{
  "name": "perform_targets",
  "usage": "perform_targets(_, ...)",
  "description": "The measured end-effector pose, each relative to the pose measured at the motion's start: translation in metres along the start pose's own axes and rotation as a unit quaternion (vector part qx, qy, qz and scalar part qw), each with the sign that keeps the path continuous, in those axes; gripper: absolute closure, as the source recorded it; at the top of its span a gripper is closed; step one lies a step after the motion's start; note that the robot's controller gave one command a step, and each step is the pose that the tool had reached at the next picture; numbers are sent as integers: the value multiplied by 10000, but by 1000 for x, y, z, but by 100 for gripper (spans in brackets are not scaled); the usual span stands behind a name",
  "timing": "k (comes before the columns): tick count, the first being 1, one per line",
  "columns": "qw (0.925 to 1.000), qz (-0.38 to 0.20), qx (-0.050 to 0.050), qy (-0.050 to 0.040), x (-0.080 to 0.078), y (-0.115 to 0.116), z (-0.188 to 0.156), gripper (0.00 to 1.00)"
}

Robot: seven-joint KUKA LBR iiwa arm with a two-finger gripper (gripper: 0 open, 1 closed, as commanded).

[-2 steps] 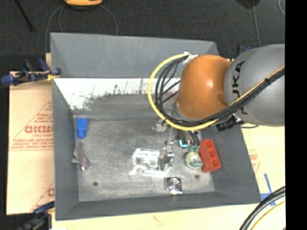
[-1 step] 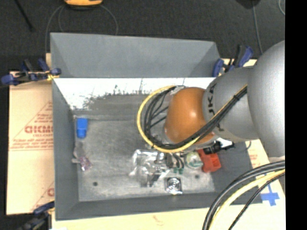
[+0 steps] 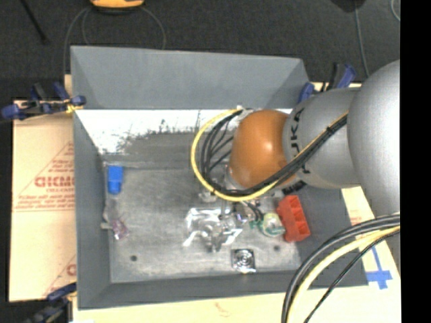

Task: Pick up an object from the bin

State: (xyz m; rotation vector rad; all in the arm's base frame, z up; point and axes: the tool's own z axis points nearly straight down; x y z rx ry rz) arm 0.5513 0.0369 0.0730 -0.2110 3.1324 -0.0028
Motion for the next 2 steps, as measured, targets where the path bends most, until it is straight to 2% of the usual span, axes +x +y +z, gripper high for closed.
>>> perform_targets(1, 10000, 16, -5, -69, -4, 0, -3, 100)
perform_targets(2, 9998, 172, 7, -23, -12, -12, -132, 100)
